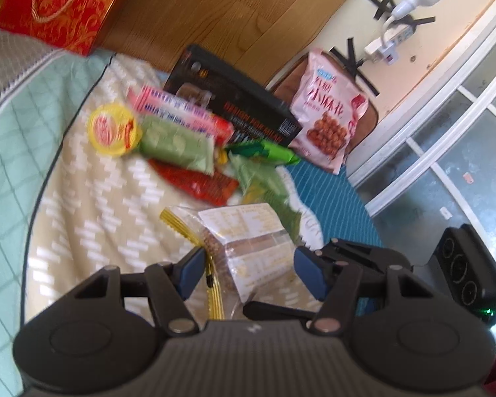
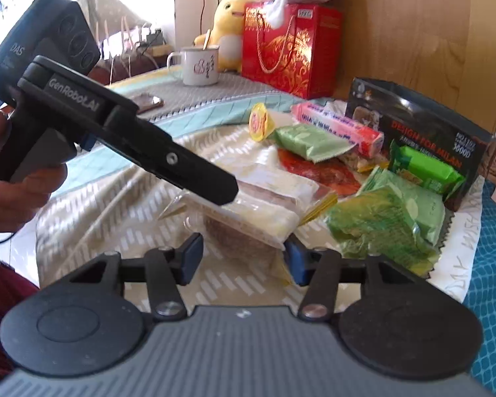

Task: Organize snacks
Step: 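Carry the pastry bag into the black box and open the left gripper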

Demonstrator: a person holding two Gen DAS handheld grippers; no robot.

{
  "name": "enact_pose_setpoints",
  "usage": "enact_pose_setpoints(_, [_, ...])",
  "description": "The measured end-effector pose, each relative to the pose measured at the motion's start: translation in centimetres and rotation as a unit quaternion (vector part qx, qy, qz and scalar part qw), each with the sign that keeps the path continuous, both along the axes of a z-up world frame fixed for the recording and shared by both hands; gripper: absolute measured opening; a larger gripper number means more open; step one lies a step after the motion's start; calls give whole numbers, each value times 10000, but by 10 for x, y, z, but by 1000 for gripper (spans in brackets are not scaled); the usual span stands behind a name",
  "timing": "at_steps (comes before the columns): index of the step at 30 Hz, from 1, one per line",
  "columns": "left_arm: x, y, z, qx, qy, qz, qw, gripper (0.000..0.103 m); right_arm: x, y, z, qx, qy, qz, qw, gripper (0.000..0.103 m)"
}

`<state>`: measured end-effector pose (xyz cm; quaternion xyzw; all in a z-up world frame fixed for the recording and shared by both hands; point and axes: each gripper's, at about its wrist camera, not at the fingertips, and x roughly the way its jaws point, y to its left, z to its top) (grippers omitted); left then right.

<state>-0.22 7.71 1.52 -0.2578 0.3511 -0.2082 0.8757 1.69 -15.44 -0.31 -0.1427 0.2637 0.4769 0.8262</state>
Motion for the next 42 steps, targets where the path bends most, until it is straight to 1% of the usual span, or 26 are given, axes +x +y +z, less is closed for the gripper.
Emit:
enact_pose_setpoints(4, [5,0,21,137,-291,-12,9995,60,2,-1,12,230,-189,-88,9995,55])
enact_pose_setpoints(8, [27,-4,47,267,-643,-74,9975,60,18,-4,27,538,-316,-328,9975,55])
enact_pose_setpoints(11, [55,-13,68,416,-904,-164,9949,60,37,-5,40,715,-487,-598,9945,55])
enact_pose_setpoints(14, [90,-25,86,493,-1149,-303,9917,60,63,-6,51,764,-672,-925,9905,55])
enact_pose_setpoints(18, [140,-41,97,648,-1312,-380,9885,61,108,-8,60,838,-642,-1331,9855,55])
enact_pose_setpoints(20, [165,-47,95,693,-1287,-323,9887,62,131,-7,61,853,-549,-1501,9835,55])
enact_pose_setpoints(23, [197,-51,84,745,-1168,-166,9902,69,162,-1,54,795,-406,-1719,9811,57])
enact_pose_setpoints(25, [212,-49,77,763,-1019,-71,9918,69,175,-3,47,722,-333,-1937,9778,63])
enact_pose_setpoints(26, [213,-45,76,717,-1031,4,9921,70,178,-9,45,734,-335,-2040,9756,63])
enact_pose_setpoints(28, [205,-28,76,656,-1253,226,9897,72,179,-27,45,965,-270,-2260,9690,63])
enact_pose_setpoints(29, [200,-19,75,726,-1343,440,9873,76,178,-40,46,1176,-194,-2362,9644,63])
enact_pose_setpoints(30, [197,-10,73,832,-1348,684,9850,77,176,-53,44,1364,-120,-2457,9596,63])
enact_pose_setpoints(31, [196,-1,70,883,-1292,897,9836,77,174,-65,42,1499,-30,-2570,9547,64])
enact_pose_setpoints(33, [197,13,57,769,-1047,1082,9856,77,170,-81,34,1607,175,-2668,9501,64])
enact_pose_setpoints(35, [205,16,42,801,-686,1180,9874,76,169,-88,23,1620,449,-2567,9518,64])
enact_pose_setpoints(37, [211,13,30,958,-461,1278,9861,74,174,-84,12,1536,703,-2452,9546,64])
enact_pose_setpoints(38, [213,11,24,980,-353,1246,9867,69,177,-80,7,1473,787,-2397,9564,64])
enact_pose_setpoints(39, [214,9,18,912,-259,1174,9886,67,178,-75,3,1401,837,-2352,9582,63])
enact_pose_setpoints(40, [212,10,15,709,-260,1091,9912,68,184,-67,2,1336,864,-2299,9601,62])
enact_pose_setpoints(41, [209,7,14,714,-284,1126,9907,68,186,-63,0,1290,885,-2269,9613,62])
enact_pose_setpoints(42, [206,4,15,813,-320,1134,9897,69,187,-59,1,1249,883,-2313,9608,61])
